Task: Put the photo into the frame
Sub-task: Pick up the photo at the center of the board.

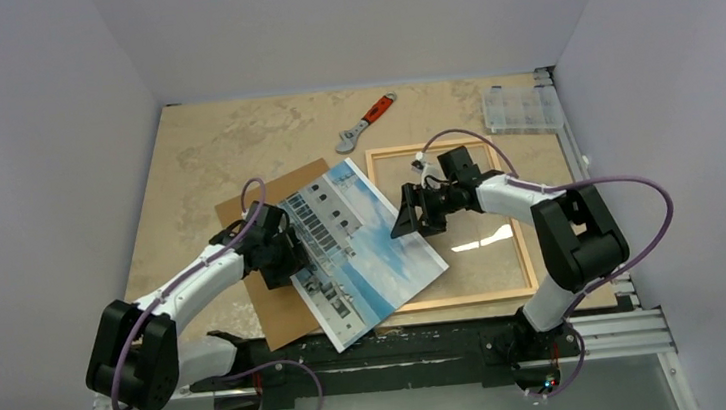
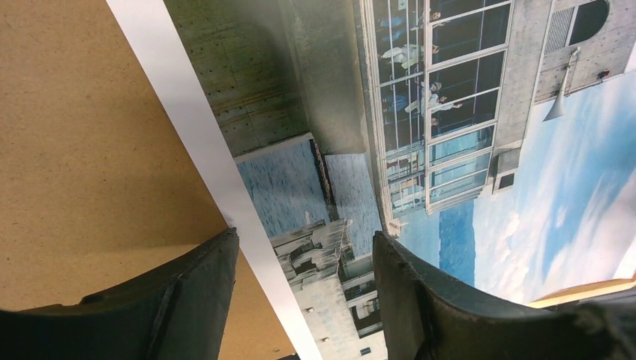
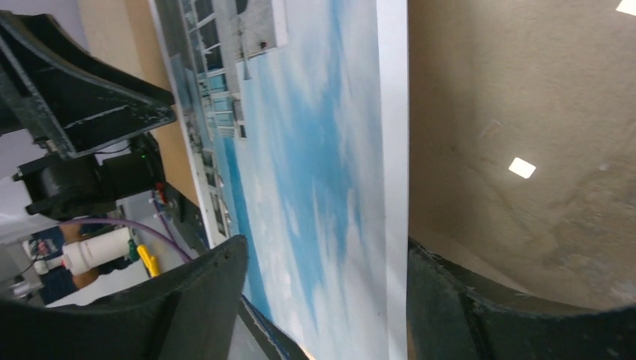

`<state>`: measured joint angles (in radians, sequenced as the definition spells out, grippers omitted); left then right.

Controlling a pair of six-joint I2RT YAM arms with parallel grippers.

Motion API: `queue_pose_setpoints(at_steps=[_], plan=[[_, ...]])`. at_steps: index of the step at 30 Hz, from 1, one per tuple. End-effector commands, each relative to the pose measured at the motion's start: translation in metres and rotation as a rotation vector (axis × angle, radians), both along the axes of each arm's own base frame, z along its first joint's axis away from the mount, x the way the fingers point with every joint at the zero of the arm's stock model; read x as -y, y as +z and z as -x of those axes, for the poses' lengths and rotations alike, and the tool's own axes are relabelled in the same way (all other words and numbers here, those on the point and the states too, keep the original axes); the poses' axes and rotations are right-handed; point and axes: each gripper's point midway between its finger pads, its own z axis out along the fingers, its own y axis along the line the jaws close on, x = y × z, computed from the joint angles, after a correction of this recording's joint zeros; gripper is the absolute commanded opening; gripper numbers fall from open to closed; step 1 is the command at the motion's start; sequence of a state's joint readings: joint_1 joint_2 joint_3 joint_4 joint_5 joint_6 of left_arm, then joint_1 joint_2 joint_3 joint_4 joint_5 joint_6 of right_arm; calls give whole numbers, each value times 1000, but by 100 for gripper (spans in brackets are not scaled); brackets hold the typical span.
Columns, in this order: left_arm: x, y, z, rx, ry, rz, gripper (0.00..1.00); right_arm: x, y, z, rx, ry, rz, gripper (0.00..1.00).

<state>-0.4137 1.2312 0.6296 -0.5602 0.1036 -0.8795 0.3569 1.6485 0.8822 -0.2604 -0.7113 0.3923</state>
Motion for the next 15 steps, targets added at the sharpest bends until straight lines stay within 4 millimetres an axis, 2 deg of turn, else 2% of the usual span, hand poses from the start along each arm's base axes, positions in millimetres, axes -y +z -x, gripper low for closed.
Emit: queue_pose_setpoints(at_steps=[1,4,8,10,15], plan=[[7,-6,-6,21,-15,24,63,-20,30,-8,47,65,-159,65],[7,-8,-6,22,-16,26,64,-24,30,-3,19,66,-202,48],[8,-5,-6,24,-17,31,64,-24,36,2,10,60,-220,14],[11,0,-6,34,-20,41,64,-20,44,0,36,38,-185,0],[32,25,-9,82,-55,84,66,2,87,-12,178,-87,-50,0]])
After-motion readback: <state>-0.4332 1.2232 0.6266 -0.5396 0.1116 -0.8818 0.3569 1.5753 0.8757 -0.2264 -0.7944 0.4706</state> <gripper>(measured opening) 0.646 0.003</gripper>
